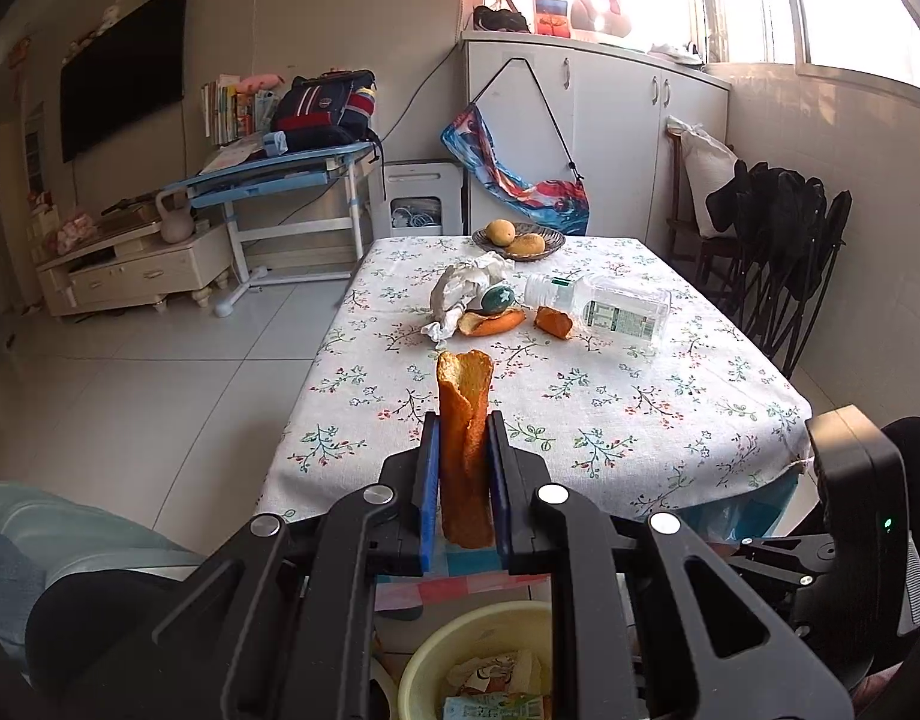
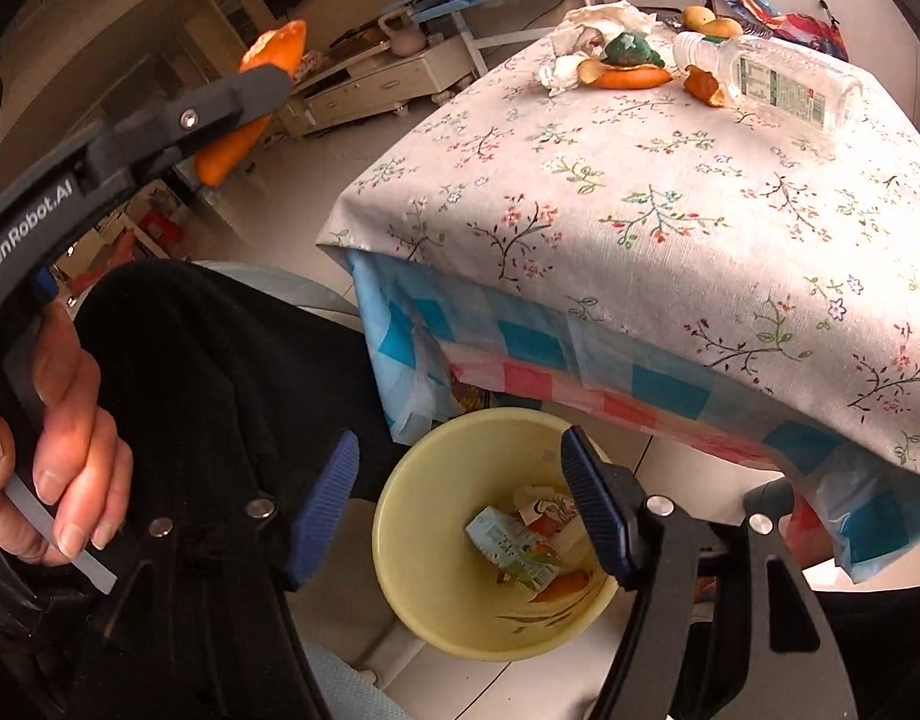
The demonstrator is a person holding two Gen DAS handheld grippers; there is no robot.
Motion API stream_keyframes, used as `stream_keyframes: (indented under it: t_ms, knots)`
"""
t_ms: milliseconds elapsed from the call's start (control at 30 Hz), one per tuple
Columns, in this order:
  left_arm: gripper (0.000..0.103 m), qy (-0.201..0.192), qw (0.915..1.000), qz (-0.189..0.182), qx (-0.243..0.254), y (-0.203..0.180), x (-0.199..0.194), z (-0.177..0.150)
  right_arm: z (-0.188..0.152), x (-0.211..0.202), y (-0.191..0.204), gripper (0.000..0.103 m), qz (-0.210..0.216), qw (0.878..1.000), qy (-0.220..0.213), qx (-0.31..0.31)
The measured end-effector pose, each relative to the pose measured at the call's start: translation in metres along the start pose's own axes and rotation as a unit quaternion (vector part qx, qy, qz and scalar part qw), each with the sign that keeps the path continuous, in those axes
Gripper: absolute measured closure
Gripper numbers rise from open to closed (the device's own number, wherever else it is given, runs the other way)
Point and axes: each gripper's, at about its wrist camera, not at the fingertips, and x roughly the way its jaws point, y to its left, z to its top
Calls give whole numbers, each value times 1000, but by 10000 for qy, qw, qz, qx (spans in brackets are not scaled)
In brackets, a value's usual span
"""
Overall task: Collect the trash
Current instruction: 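Open the right tool over the bucket to drop the milk carton, then lower the orange peel strip over the bucket and open the left tool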
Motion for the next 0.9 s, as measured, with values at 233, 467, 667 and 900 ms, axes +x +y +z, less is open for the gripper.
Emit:
stream_keyframes:
  t_ms: [233, 467, 667, 900]
  knots:
    - [88, 38, 10000, -43, 67, -4, 1, -1, 9, -15, -11, 32, -145, 9982, -508, 300]
    - [88, 825, 9931, -457, 691, -25, 19, -20, 15, -37, -31, 30, -344, 9908, -1057, 771]
    - [88, 1925, 9623, -896, 1700, -59, 36, -66, 13, -53, -52, 30, -345, 9815, -1370, 1294]
    - [63, 2387, 9388, -1068, 2243, -74, 39, -91, 11, -59, -57, 29, -381, 9775, -1505, 1425]
